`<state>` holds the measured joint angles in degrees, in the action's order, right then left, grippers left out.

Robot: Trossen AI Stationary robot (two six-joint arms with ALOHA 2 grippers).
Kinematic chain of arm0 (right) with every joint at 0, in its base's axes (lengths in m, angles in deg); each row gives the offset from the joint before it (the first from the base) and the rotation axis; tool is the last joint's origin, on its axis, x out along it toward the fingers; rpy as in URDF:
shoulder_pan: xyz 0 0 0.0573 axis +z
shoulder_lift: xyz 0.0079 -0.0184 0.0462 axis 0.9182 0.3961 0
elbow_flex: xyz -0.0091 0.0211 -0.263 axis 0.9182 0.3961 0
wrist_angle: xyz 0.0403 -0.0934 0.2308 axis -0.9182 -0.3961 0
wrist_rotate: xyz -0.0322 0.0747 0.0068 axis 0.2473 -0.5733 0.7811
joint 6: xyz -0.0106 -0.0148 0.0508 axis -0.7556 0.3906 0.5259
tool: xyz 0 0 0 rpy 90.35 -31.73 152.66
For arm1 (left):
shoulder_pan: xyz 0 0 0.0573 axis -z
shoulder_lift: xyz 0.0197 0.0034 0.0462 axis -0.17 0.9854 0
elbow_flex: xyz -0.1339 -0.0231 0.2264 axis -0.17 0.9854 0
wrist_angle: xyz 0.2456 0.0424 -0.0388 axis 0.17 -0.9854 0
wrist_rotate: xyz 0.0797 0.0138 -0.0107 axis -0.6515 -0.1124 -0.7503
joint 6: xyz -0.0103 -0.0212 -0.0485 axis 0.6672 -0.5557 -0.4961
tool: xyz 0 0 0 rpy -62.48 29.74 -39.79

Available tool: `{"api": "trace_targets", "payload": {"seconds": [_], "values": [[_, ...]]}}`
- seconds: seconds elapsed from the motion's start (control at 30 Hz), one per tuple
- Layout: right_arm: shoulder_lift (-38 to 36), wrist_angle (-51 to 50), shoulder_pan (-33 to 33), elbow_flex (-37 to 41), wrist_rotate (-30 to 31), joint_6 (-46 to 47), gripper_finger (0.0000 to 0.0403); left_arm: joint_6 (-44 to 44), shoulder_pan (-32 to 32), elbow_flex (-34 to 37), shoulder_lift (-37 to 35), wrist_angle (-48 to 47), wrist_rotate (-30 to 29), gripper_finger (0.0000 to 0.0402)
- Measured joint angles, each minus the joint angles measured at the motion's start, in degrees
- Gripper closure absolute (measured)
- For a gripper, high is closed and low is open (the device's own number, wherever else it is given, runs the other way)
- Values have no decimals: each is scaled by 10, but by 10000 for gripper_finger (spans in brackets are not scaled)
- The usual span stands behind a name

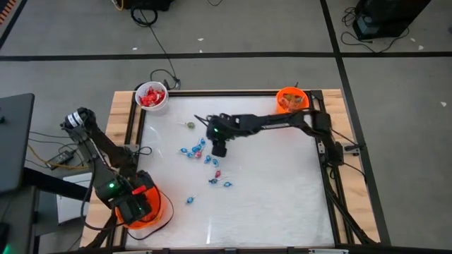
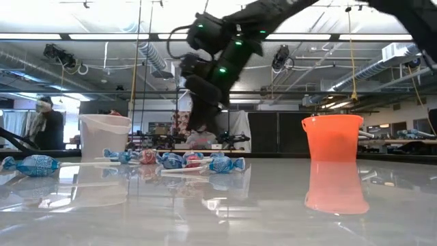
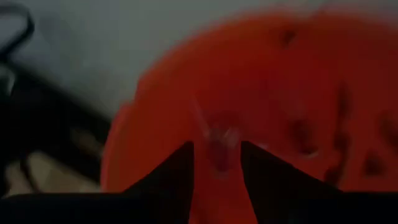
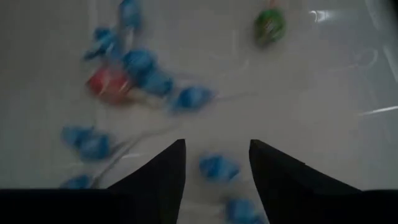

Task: Sort candy by brand, put in halloween buckets
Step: Put the green lollipop into the bottom orange bucket

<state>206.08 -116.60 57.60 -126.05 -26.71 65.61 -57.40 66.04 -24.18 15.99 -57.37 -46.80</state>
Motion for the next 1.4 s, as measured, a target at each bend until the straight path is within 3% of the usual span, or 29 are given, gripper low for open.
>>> {"api": "trace_targets", "payload": {"seconds": [0.13, 0.27, 0.4, 0.57, 0.67, 0.83, 0.93, 1.07, 1.27, 1.4], "values": [[66, -67, -25, -129, -19, -38, 210, 7, 1, -16, 0, -3, -100, 264], [136, -121, -43, -245, -58, -63, 208, 6, 1, -29, 0, -20, -160, 264], [193, -174, -53, -342, -83, -44, 208, -38, 1, -30, 0, -42, -243, 264], [214, -224, -46, -379, -105, -20, 209, -57, -6, -29, 0, -19, -396, 264], [193, -256, -35, -374, -109, -25, 209, -33, -35, -29, 0, -12, -402, 264], [113, -271, -29, -328, -149, -44, 209, 53, -117, -25, 4, -11, -416, 260], [49, -271, -27, -277, -141, -53, 209, 135, -177, -14, 4, 1, -420, 258], [-61, -227, -27, -168, -112, -55, 209, 286, -252, 3, 2, 93, -417, 257], [-229, -113, -31, 49, -90, -42, 209, 505, -372, 38, 2, 240, -333, 257], [-330, -39, -31, 183, -85, -22, 209, 608, -465, 65, 2, 280, -278, 257]]}}
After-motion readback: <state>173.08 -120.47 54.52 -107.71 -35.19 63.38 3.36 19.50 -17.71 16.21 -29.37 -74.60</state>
